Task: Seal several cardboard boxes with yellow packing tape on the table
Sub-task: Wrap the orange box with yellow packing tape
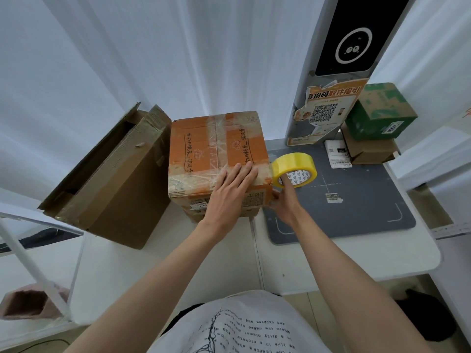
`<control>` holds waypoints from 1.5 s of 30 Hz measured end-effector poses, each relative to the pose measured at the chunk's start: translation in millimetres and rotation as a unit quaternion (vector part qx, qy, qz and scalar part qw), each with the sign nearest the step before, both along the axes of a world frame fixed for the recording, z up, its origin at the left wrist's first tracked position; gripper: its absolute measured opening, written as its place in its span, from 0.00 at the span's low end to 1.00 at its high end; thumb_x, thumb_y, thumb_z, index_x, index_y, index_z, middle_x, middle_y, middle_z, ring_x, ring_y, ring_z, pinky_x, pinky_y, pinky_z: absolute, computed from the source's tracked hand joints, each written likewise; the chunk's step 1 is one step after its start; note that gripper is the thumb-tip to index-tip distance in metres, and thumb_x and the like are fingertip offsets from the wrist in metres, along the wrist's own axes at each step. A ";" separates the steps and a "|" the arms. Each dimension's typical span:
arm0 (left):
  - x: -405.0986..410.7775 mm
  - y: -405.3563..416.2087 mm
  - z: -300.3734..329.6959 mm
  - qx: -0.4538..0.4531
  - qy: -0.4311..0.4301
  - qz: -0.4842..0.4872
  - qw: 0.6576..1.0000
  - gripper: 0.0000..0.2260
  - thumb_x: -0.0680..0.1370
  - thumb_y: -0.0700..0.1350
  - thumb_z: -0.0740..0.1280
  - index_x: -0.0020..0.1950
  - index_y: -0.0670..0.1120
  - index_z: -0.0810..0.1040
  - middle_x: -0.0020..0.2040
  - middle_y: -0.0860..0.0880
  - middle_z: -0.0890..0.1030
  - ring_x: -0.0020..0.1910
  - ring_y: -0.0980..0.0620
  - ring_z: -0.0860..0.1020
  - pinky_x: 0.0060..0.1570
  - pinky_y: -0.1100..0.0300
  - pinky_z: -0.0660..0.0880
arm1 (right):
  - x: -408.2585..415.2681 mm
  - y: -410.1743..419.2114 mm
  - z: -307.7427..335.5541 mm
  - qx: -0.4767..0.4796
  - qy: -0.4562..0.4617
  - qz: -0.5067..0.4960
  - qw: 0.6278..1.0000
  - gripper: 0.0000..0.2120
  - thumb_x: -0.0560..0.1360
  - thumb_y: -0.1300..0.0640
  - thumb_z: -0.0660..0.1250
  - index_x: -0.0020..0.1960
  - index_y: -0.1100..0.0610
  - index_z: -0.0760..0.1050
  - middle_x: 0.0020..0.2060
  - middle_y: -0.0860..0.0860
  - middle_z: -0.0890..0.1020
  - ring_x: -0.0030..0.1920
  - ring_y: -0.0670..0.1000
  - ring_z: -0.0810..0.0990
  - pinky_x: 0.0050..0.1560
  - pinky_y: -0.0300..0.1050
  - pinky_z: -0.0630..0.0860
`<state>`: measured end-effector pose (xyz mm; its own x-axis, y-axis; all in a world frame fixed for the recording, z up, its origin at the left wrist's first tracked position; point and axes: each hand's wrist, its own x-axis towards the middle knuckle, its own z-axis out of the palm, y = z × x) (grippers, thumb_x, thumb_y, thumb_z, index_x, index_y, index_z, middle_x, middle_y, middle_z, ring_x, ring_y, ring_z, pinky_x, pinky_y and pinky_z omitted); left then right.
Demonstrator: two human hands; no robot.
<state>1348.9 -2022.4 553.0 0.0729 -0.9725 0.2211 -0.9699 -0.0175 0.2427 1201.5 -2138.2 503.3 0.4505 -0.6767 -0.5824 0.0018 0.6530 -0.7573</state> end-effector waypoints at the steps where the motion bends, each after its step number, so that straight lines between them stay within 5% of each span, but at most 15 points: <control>1: -1.0 -1.2 3.6 -0.003 0.018 0.001 1.000 0.33 0.81 0.40 0.69 0.83 0.48 0.57 0.82 0.48 0.58 0.81 0.47 0.55 0.80 0.47 0.52 | 1.5 1.8 1.7 -0.014 0.011 0.004 1.000 0.28 0.82 0.34 0.50 0.67 0.51 0.78 0.58 0.59 0.85 0.60 0.59 0.81 0.64 0.59 0.76; 4: -2.4 -3.6 12.4 -0.020 0.049 -0.009 0.999 0.32 0.80 0.40 0.69 0.82 0.47 0.60 0.81 0.46 0.60 0.81 0.49 0.55 0.80 0.51 0.53 | 7.0 6.1 9.6 -0.033 0.032 -0.004 0.999 0.30 0.81 0.32 0.53 0.63 0.53 0.80 0.53 0.58 0.86 0.55 0.57 0.82 0.53 0.51 0.76; 8: 1.8 -4.2 22.5 -0.044 0.064 0.011 0.997 0.32 0.80 0.37 0.68 0.82 0.48 0.61 0.81 0.47 0.61 0.81 0.49 0.58 0.78 0.50 0.60 | 9.8 3.3 25.0 -0.069 0.051 -0.007 0.996 0.33 0.75 0.29 0.61 0.67 0.54 0.78 0.50 0.55 0.87 0.55 0.58 0.84 0.53 0.51 0.79; 13: 3.2 -4.4 55.0 -0.054 0.103 0.051 0.992 0.34 0.80 0.39 0.69 0.82 0.49 0.59 0.80 0.48 0.63 0.78 0.45 0.64 0.70 0.44 0.70 | 15.6 -9.6 63.8 -0.127 0.061 0.004 0.990 0.23 0.80 0.36 0.61 0.63 0.52 0.79 0.35 0.42 0.84 0.35 0.39 0.82 0.34 0.34 0.75; 19: 9.0 -4.7 92.1 -0.109 0.176 0.126 0.970 0.37 0.77 0.63 0.68 0.82 0.53 0.59 0.69 0.51 0.67 0.66 0.51 0.72 0.58 0.51 0.78 | 31.5 -19.2 131.9 -0.245 0.084 0.018 0.966 0.28 0.70 0.32 0.70 0.66 0.43 0.77 0.59 0.47 0.84 0.61 0.50 0.81 0.61 0.54 0.79; 24: 23.2 -2.3 105.0 -0.145 0.306 0.194 0.921 0.32 0.75 0.72 0.63 0.75 0.60 0.64 0.65 0.53 0.67 0.65 0.51 0.73 0.59 0.46 0.78 | 59.5 -21.0 186.6 -0.397 0.277 0.097 0.869 0.29 0.72 0.29 0.63 0.65 0.46 0.74 0.68 0.55 0.70 0.71 0.59 0.65 0.61 0.55 0.67; 30: 46.6 14.6 88.5 -0.141 0.430 0.200 0.869 0.32 0.74 0.64 0.72 0.73 0.50 0.72 0.68 0.53 0.70 0.66 0.56 0.73 0.65 0.51 0.76 | 92.6 8.5 207.3 -0.476 0.403 0.197 0.756 0.24 0.77 0.34 0.61 0.61 0.52 0.72 0.64 0.59 0.64 0.67 0.67 0.67 0.63 0.61 0.69; 35: 65.5 29.1 77.6 -0.093 0.406 0.172 0.893 0.40 0.68 0.63 0.75 0.76 0.48 0.69 0.72 0.52 0.69 0.67 0.60 0.70 0.66 0.64 0.71 | 92.1 21.9 188.3 -0.498 0.400 0.206 0.742 0.23 0.78 0.32 0.59 0.57 0.52 0.73 0.61 0.58 0.67 0.62 0.65 0.73 0.57 0.57 0.73; 38: 74.0 31.6 74.3 -0.077 0.385 0.165 0.905 0.45 0.64 0.67 0.76 0.76 0.48 0.69 0.73 0.52 0.69 0.69 0.57 0.69 0.70 0.54 0.71 | 91.6 25.0 184.3 -0.529 0.407 0.196 0.718 0.23 0.78 0.32 0.59 0.58 0.51 0.74 0.59 0.58 0.70 0.58 0.64 0.76 0.56 0.56 0.75; 45: 105.3 30.8 75.9 -0.029 0.375 0.145 0.915 0.51 0.61 0.74 0.75 0.79 0.60 0.62 0.80 0.55 0.62 0.76 0.51 0.66 0.70 0.42 0.72 | 83.8 9.0 185.3 -0.553 0.339 0.162 0.744 0.14 0.81 0.45 0.61 0.56 0.55 0.73 0.46 0.55 0.78 0.49 0.60 0.77 0.47 0.48 0.66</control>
